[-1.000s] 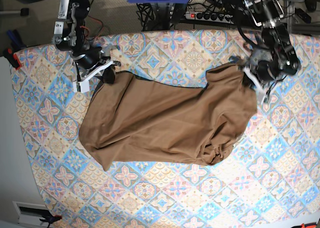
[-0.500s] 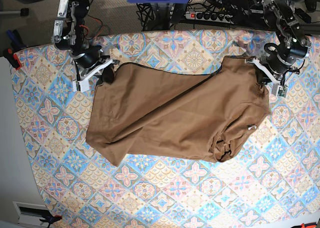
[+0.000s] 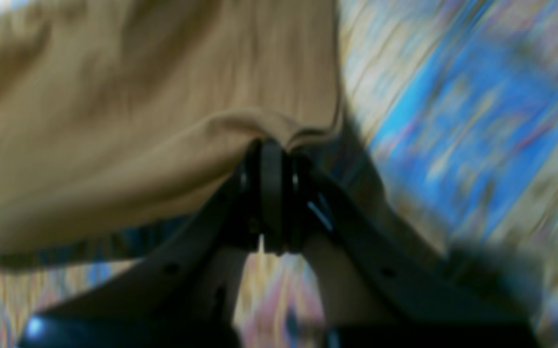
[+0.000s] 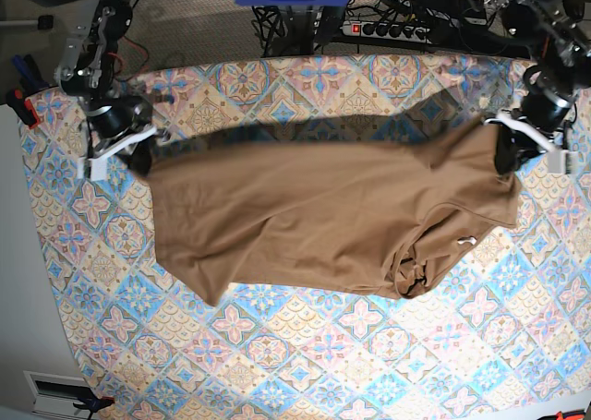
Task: Layout the t-shirt on the table in an organized manner, then fold the t-shirt properly
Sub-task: 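Lift the shirt with both grippers and stretch it apart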
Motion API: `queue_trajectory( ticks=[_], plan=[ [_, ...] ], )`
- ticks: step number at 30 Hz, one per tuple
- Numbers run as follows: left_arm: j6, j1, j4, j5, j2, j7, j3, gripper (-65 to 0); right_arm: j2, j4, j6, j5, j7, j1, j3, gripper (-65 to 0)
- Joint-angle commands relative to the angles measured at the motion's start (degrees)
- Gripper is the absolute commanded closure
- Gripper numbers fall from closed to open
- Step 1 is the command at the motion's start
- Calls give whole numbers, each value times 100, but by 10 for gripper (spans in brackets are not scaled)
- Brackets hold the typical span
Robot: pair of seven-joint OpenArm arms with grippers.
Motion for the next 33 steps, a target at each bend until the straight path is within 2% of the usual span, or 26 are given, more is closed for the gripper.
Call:
queue_trajectory(
  ticks=[1,4,7,10,13,16,18,22,27,33],
  plan=[
    [10,-36,106,-340,-212,-153,-137,0,141,127,54,63,288,11,21,0],
    [107,-45,115,-929,-582,-153,-163,0,229,127,54,72,947,2,21,0],
    [555,-63,203,-1359,-880,-153,-163,0,273,127,54,72,1518,46,21,0],
    [881,-230,221,-1641,-1162,-153,-154,0,484,127,54,72,2090,55,21,0],
    [1215,-449,221,-1711,-1346,-153,-128,0,580,127,54,72,2565,266,30,0],
    [1391,-740,221,-1685,-1601,-153,259,0,739,127,54,63,2907,459,91,0],
    [1628,-942,230,-1693,-1760,-153,567,0,826,127,54,63,3162,653,126,0],
    [1962,-1390,300,-1711,-1944,-153,1024,0,967,127,54,63,3576,917,469,0],
    [2059,-1918,309,-1729,-1988,-162,1094,0,1213,135,54,63,3892,1242,592,0],
    [2076,-3008,309,-1746,-2085,-153,1094,0,1451,153,45,63,4323,1769,592,0]
  ],
)
